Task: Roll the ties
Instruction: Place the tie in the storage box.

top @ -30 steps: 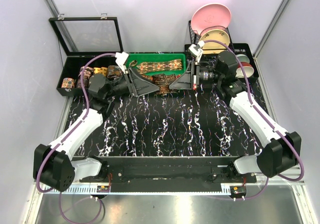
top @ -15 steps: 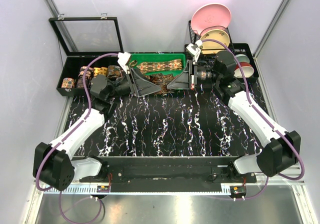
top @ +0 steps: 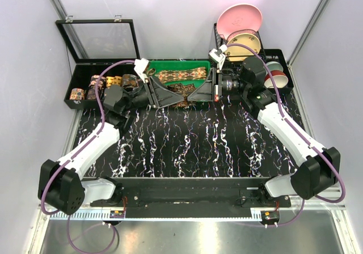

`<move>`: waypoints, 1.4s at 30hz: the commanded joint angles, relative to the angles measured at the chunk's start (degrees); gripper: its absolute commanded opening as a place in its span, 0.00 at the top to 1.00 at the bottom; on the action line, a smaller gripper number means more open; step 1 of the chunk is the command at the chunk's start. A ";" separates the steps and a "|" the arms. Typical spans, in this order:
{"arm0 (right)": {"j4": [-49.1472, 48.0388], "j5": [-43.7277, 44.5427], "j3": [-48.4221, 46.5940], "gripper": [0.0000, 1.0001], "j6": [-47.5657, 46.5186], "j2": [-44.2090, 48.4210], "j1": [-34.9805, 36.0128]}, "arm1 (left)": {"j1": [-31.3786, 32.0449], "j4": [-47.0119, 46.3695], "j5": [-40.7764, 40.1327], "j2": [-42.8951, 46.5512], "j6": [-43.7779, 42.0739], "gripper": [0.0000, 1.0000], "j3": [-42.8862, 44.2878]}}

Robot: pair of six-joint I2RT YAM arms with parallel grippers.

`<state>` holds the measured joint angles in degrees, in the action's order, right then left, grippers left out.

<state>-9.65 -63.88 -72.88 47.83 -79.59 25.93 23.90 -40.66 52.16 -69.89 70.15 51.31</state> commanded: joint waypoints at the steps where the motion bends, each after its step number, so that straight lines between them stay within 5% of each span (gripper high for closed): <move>1: -2.30 0.95 -2.88 1.00 -0.37 -0.21 0.79 | 0.62 -4.25 -1.19 -0.07 0.78 0.36 2.74; 9: -2.13 1.12 -2.79 1.00 -0.46 -0.48 1.31 | 0.53 -4.34 -1.27 -0.16 1.04 0.51 3.53; 15: -1.25 1.12 -3.23 1.00 -0.73 -0.92 1.58 | 0.62 -4.16 -0.84 0.63 0.34 0.83 3.71; 18: -0.55 1.21 -3.58 0.91 -1.16 -1.09 1.49 | 0.53 -3.63 -0.40 1.07 -0.19 1.00 3.27; 23: 0.86 1.56 -4.20 0.69 -1.87 -0.92 1.49 | 0.44 -0.74 0.13 1.86 -2.03 1.00 2.31; 32: 2.44 1.74 -4.55 0.50 -3.36 -0.39 1.49 | -1.31 8.23 -0.48 3.18 -6.87 1.00 2.22; 34: 3.14 1.91 -4.55 0.35 -3.97 -0.04 1.40 | -1.84 10.16 -0.22 3.27 -8.09 1.00 2.39; 36: 3.58 2.26 -4.37 0.28 -4.50 0.31 1.40 | -2.19 14.29 0.13 3.44 -10.37 1.00 2.92; 39: 5.43 3.49 -4.29 0.01 -5.64 0.75 1.49 | -2.72 22.88 0.14 3.88 -16.94 1.00 4.94; 42: 7.53 4.63 -4.64 0.00 -6.52 0.67 0.96 | -3.51 36.15 -1.35 4.23 -26.94 1.00 8.00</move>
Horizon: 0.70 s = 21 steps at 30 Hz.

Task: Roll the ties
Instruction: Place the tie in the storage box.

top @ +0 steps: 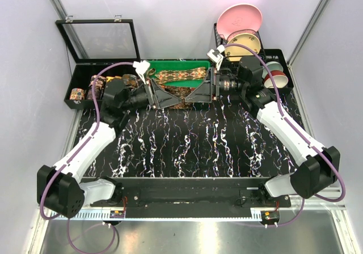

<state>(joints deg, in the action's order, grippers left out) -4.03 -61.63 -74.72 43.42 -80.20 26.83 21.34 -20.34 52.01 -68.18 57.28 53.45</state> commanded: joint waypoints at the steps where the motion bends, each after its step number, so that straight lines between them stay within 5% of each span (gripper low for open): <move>1: 3.23 2.65 -3.06 0.01 -2.37 1.19 -0.46 | -1.82 19.68 -1.90 2.70 -16.91 1.00 6.66; 8: 10.26 1.77 -5.17 0.00 -3.95 -0.30 -9.24 | -9.82 56.31 -13.56 -3.08 -45.11 1.00 19.83; 12: 17.03 1.51 -5.70 0.00 -10.01 -0.57 -11.97 | -16.83 65.85 -23.95 -9.58 -58.56 1.00 28.44; 21: 25.47 2.74 -4.03 0.00 -19.16 0.05 -13.38 | -24.06 75.00 -41.02 -29.18 -64.93 1.00 51.47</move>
<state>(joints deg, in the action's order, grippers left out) 17.82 -59.40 -78.19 29.06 -80.64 13.87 -1.15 48.56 21.56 -91.46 -2.11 94.52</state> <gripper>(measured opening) 0.994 0.564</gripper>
